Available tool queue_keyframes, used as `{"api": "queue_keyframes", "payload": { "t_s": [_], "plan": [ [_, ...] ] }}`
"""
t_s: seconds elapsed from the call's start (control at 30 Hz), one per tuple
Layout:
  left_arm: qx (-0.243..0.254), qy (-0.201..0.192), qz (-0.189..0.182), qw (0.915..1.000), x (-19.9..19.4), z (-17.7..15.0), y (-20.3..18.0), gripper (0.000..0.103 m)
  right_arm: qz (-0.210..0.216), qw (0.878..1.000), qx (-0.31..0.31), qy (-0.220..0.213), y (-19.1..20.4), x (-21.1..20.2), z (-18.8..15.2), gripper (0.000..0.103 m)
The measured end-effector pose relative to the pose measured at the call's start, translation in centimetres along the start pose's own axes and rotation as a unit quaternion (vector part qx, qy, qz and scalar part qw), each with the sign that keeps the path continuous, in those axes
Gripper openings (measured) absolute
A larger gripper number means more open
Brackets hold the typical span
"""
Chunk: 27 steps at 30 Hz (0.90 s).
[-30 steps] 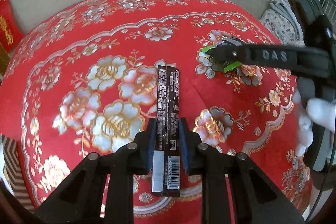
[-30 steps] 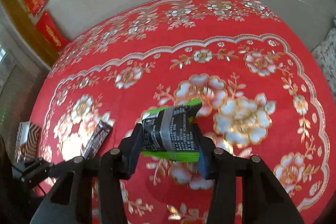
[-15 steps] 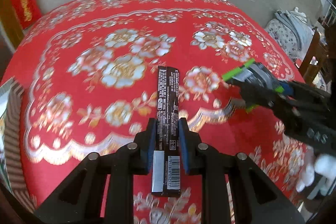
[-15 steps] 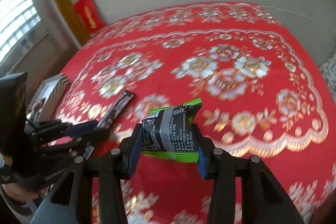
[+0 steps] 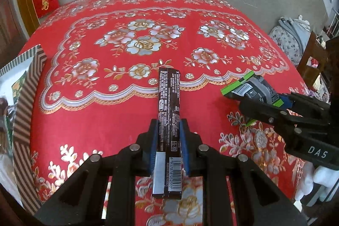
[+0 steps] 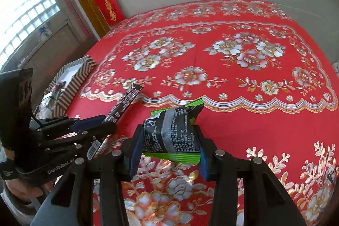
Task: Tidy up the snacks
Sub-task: 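Carry the chocolate stick and green-edged packet over the tray and open both tools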
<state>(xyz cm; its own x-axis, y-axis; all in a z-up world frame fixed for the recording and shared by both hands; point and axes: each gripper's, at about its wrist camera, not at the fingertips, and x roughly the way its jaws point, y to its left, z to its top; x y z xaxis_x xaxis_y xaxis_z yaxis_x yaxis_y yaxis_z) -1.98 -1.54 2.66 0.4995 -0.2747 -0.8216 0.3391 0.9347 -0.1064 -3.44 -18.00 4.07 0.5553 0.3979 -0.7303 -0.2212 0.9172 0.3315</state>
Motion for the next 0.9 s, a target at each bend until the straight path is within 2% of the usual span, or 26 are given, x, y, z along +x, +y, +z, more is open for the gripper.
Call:
{"api": "queue_keyframes", "payload": {
  "t_s": [0.13,0.5,0.9],
  "plan": [
    [0.0,-0.009,0.01,0.9999,-0.7,-0.8,0.0,0.021,0.002,1.0,-0.009,-0.001,0.9,-0.3,-0.2,0.044],
    [0.002,-0.048,0.07,0.9964,-2.6,-1.9,0.9,0.021,0.014,0.999,-0.036,-0.002,3.7,-0.2,0.0,0.044],
    [-0.013,-0.063,0.082,0.9945,-4.1,-2.3,2.8,0.021,0.021,0.998,-0.057,0.006,6.2,0.6,0.1,0.044]
  ]
}}
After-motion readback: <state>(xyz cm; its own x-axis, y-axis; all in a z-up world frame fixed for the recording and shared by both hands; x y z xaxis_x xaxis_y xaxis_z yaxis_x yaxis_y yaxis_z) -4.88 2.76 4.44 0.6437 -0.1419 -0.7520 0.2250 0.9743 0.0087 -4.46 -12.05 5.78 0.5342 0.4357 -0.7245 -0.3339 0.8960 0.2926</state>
